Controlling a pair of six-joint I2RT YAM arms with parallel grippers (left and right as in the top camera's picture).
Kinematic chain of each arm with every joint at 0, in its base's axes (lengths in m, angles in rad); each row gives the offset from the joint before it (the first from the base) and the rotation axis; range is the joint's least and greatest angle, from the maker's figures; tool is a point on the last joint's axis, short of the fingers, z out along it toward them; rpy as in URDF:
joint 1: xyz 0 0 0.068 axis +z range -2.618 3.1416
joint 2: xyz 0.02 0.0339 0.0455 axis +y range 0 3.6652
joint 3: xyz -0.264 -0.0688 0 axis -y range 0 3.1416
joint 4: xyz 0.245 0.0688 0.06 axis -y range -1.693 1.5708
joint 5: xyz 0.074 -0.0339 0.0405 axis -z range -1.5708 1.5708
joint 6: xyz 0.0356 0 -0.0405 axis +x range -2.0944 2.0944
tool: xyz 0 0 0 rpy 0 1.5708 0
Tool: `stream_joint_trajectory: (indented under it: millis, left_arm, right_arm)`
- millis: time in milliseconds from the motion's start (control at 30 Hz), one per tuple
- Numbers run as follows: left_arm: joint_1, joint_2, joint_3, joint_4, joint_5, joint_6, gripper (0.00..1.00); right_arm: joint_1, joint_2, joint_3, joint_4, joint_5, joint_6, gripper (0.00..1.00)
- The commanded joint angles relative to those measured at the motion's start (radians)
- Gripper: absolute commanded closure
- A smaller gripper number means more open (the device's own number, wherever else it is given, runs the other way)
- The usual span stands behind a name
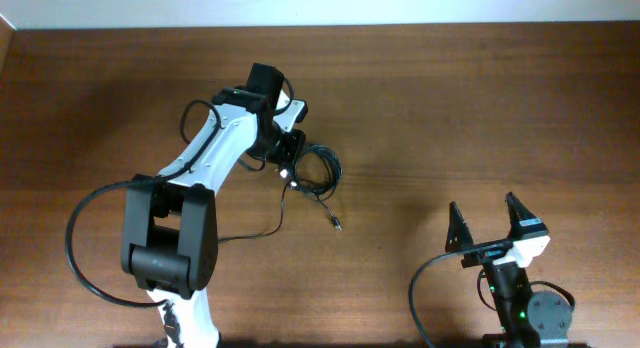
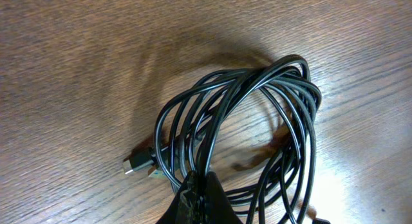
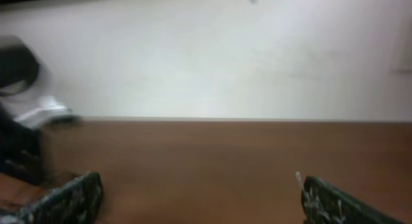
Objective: Untangle cables
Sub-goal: 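Move the right gripper to the coil and grasp a cable strand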
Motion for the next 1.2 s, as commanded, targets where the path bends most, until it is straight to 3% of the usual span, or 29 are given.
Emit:
stream_joint_trajectory:
  millis: [0,167,333,433,500,633,667,733,833,1067,1167]
  left_arm:
    - [-0.003,-0.013,-0.006,0.003,0.056,-0.003,1.00]
    - [-0.003,-0.013,-0.006,0.009,0.190,0.091,1.00]
    - [-0.002,-0.013,-0.006,0.085,0.226,0.115,1.00]
    - [-0.002,-0.013,-0.006,0.087,0.226,0.087,1.00]
    - [-0.005,-0.013,-0.006,0.089,0.226,0.077,0.98]
    - [-0.035,-0.013,-0.006,0.100,0.171,0.077,0.58]
    - [-0.044,-0.013,-0.006,0.100,0.146,0.077,0.57]
    - [-0.053,-0.013,-0.006,0.100,0.138,0.074,0.63]
    - [-0.067,-0.004,-0.006,0.107,-0.018,-0.054,0.63]
    - [-0.082,0.091,-0.006,0.132,-0.029,-0.117,0.56]
    - [-0.082,0.135,-0.006,0.151,-0.025,-0.127,0.66]
  right_arm:
    - [-0.006,-0.008,0.064,-0.026,-0.166,0.228,0.01]
    - [-0.006,0.172,0.475,-0.385,-0.164,0.225,0.01]
    - [-0.006,0.595,0.978,-0.811,-0.168,0.160,0.02]
    - [-0.006,0.793,1.169,-0.988,-0.274,0.158,0.02]
    - [-0.006,0.862,1.192,-1.001,-0.344,0.158,0.01]
    - [-0.005,0.978,1.191,-1.003,-0.407,0.158,0.07]
    - [-0.005,1.006,1.191,-1.003,-0.437,0.158,0.09]
    - [-0.005,1.052,1.191,-1.014,-0.446,0.159,0.09]
    - [-0.005,1.098,1.190,-1.056,-0.449,0.158,0.09]
    - [-0.005,1.125,1.190,-1.085,-0.448,0.158,0.09]
    - [-0.005,1.125,1.190,-1.097,-0.448,0.158,0.09]
